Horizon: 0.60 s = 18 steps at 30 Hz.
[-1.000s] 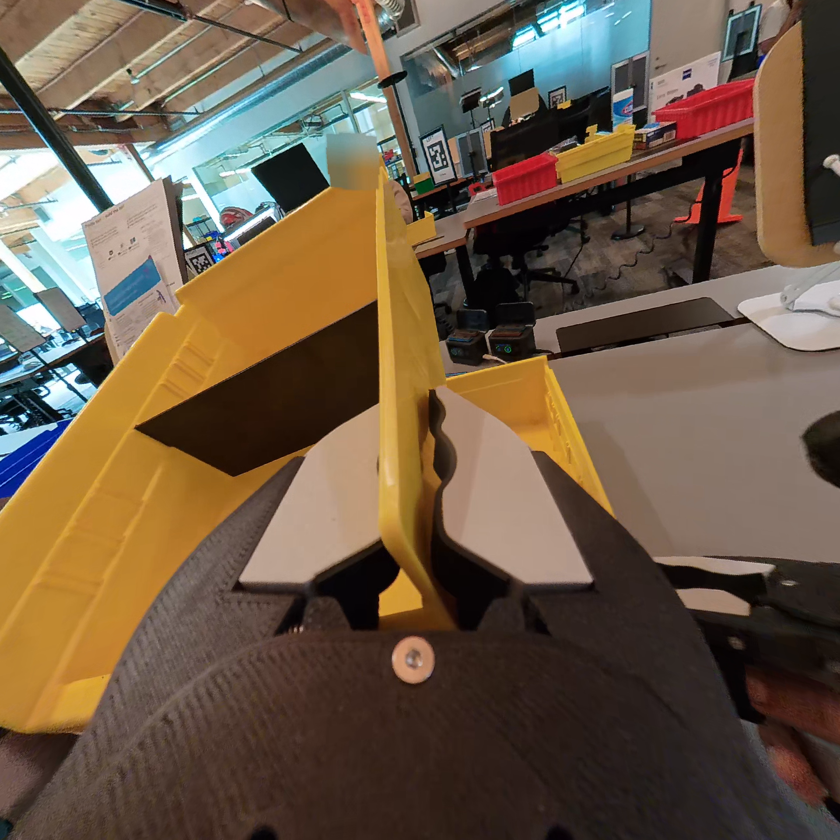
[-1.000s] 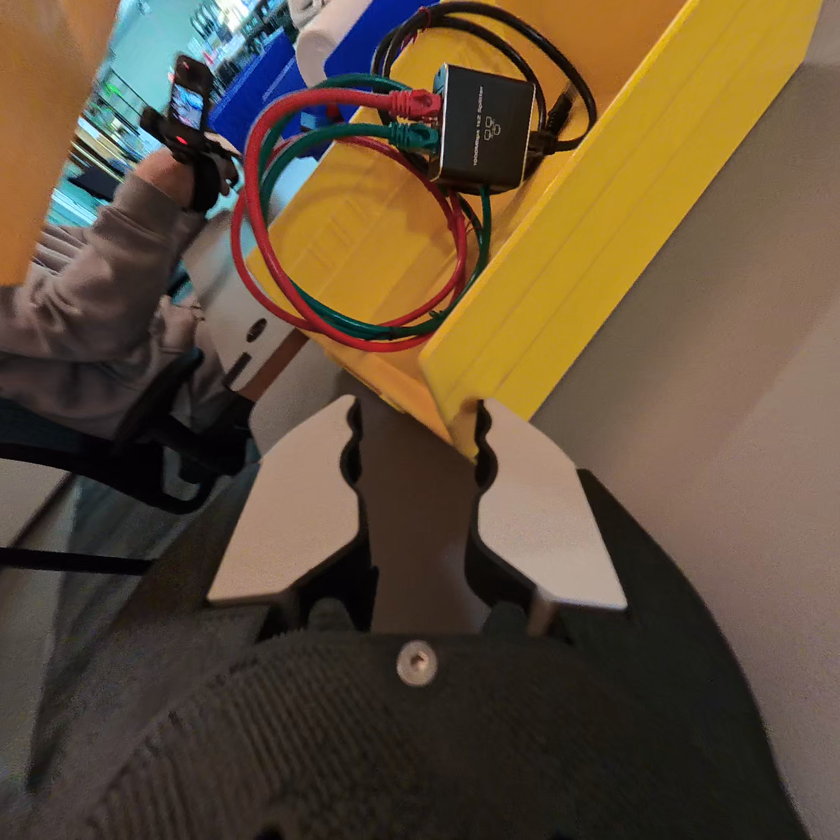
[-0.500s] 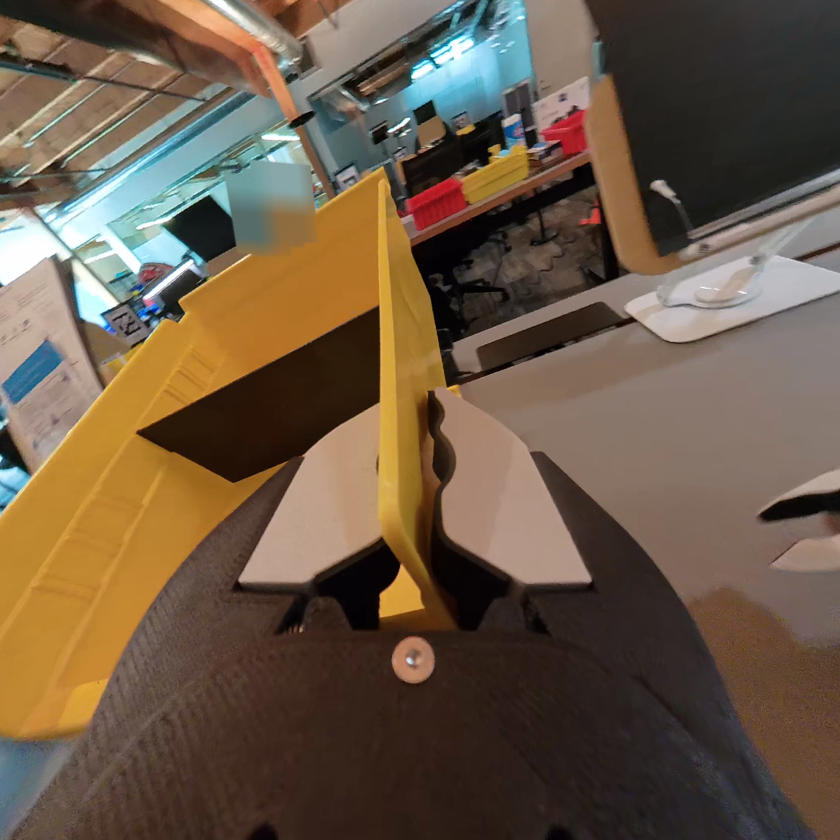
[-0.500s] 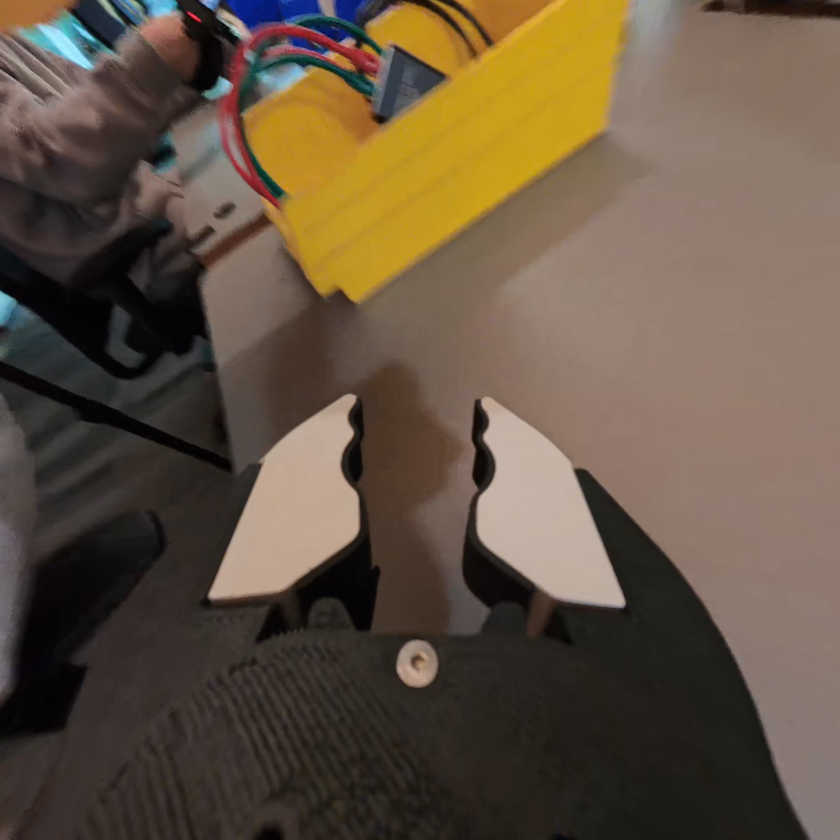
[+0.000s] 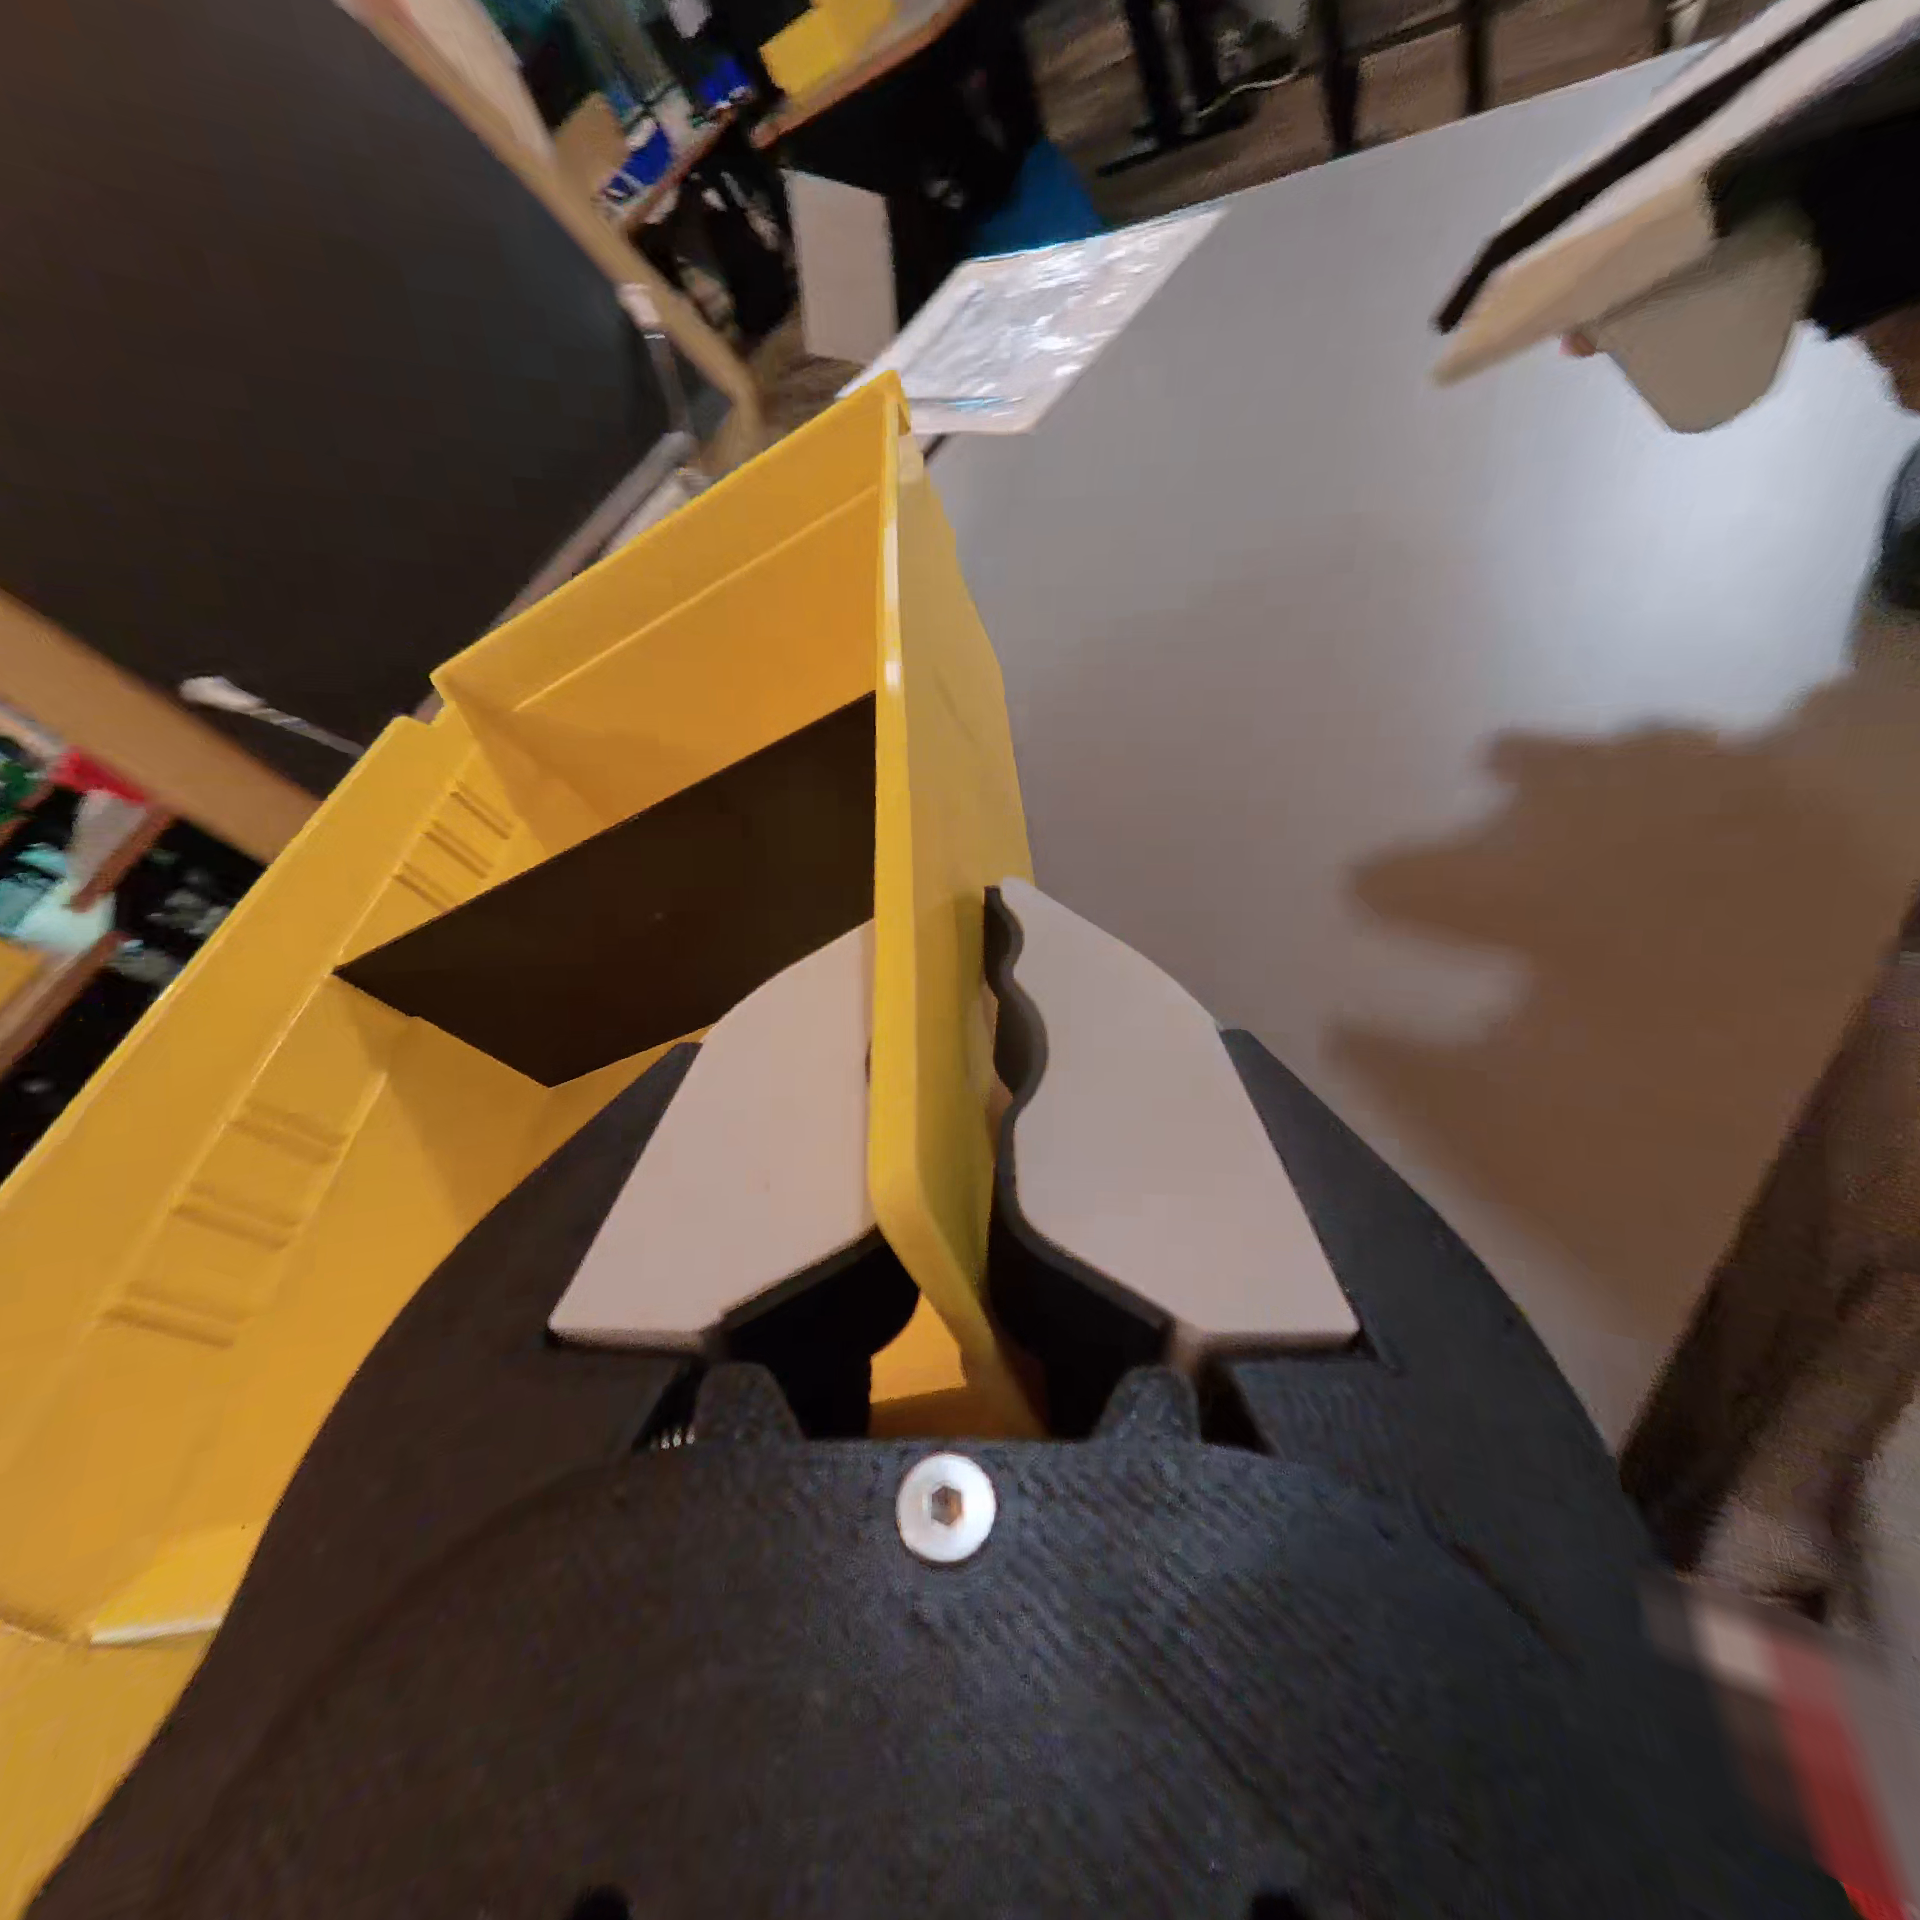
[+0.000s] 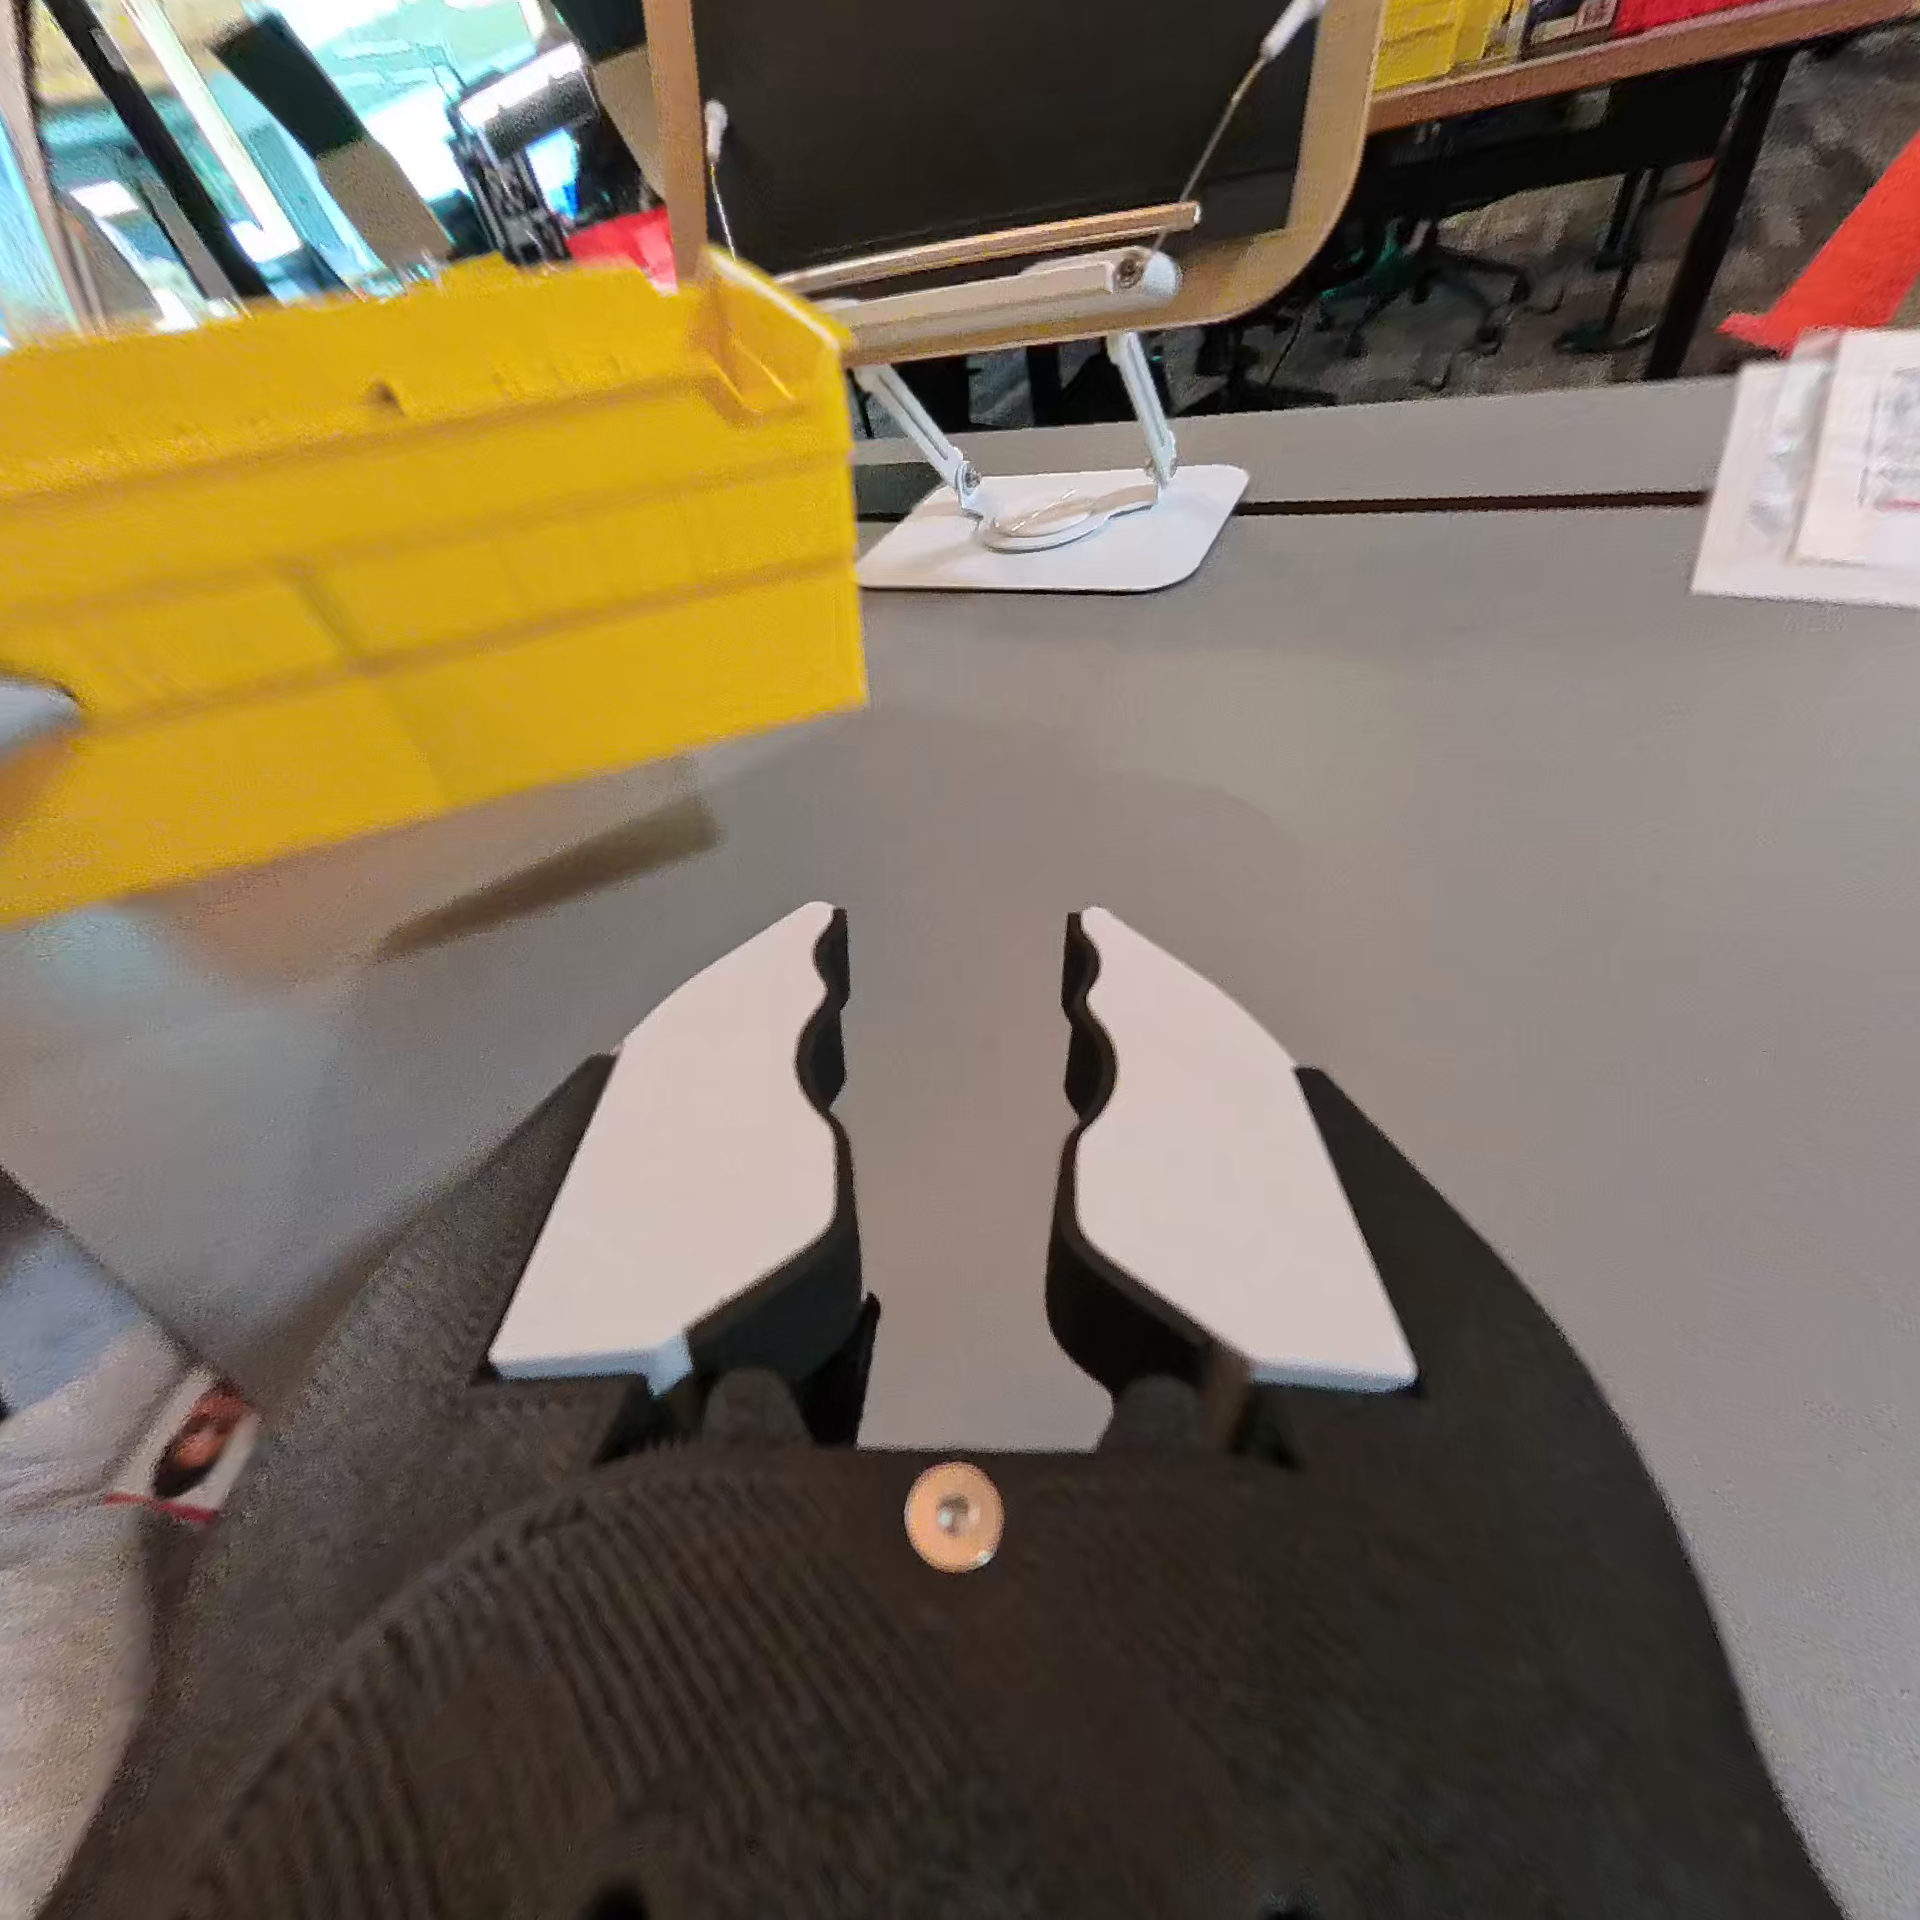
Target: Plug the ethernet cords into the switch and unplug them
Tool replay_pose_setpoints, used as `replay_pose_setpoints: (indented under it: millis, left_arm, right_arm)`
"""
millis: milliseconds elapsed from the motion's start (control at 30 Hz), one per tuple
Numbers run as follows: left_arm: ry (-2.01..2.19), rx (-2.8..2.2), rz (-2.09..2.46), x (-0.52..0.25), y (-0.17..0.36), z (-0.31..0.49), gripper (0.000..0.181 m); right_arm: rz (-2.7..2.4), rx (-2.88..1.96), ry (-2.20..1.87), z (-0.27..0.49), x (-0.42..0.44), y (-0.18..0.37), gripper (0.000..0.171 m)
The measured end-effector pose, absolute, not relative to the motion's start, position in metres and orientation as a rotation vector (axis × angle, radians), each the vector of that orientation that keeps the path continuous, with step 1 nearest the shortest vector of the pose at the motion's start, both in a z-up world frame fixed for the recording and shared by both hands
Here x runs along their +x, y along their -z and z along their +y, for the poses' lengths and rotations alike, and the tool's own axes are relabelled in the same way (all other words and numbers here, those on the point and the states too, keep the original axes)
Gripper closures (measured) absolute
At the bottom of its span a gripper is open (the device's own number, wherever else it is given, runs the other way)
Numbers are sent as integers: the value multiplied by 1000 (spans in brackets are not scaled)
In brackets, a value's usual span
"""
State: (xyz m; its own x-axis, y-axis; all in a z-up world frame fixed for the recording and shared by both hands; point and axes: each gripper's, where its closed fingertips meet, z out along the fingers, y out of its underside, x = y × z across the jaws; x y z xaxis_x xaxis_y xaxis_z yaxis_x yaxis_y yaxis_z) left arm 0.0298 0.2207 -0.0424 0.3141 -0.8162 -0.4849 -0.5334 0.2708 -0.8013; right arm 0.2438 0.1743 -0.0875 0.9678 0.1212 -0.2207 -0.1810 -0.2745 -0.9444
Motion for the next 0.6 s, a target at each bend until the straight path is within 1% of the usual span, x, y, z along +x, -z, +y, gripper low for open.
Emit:
replay_pose_setpoints:
  millis: [100,233,467,600]
  left_arm:
    - [370,-1413,1402,69,63,200,175]
    - [426,-1377,1467,116,81,193,175]
    - [514,-1332,1503,205,102,192,174]
    - [602,-1301,1481,256,109,184,175]
  right_arm:
    - [84,-1822,-401,165,251,90,131]
    - [80,-1814,-395,151,258,90,130]
    - [-33,-1860,-49,130,272,91,122]
    - [10,-1855,-39,128,281,89,120]
